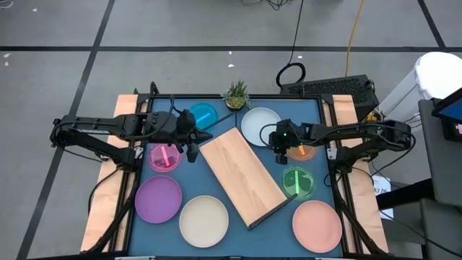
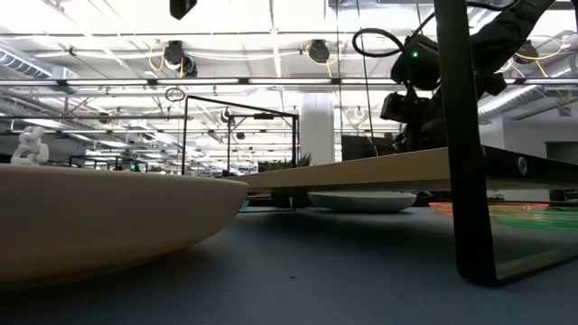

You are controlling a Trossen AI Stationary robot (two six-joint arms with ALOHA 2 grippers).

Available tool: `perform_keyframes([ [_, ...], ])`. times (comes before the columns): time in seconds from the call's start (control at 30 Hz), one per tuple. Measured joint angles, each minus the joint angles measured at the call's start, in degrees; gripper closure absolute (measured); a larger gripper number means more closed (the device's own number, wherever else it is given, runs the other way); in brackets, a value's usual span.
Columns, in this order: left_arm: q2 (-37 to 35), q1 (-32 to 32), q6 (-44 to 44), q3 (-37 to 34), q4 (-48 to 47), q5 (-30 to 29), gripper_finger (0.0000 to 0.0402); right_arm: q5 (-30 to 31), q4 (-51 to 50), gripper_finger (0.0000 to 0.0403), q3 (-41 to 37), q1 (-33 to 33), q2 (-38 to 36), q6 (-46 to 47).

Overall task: Place and stack plates onto a shelf
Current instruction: Put the small orange plate on the shelf

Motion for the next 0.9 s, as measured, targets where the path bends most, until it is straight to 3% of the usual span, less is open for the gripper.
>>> perform_keyframes([
  [0.43,-0.05,0.02,0.05,0.0,-0.19,-0.03,0.039,7.45,-17.45,0.0303,0.07,3.03,-7.87,16.56],
  [0.63,-0.05,0.0,0.42,0.0,-0.47,-0.07,0.039,7.89,-19.79,0.0303,0.07,4.81,-8.05,20.82],
  [0.77,-0.05,0.0,0.41,0.0,-0.87,-0.09,0.039,12.13,-22.83,0.0303,-0.9,5.5,-7.59,24.88],
  [0.9,-0.05,0.0,0.39,0.0,-1.18,-0.09,0.039,12.44,-20.44,0.0303,-1.85,5.61,-7.62,23.74],
])
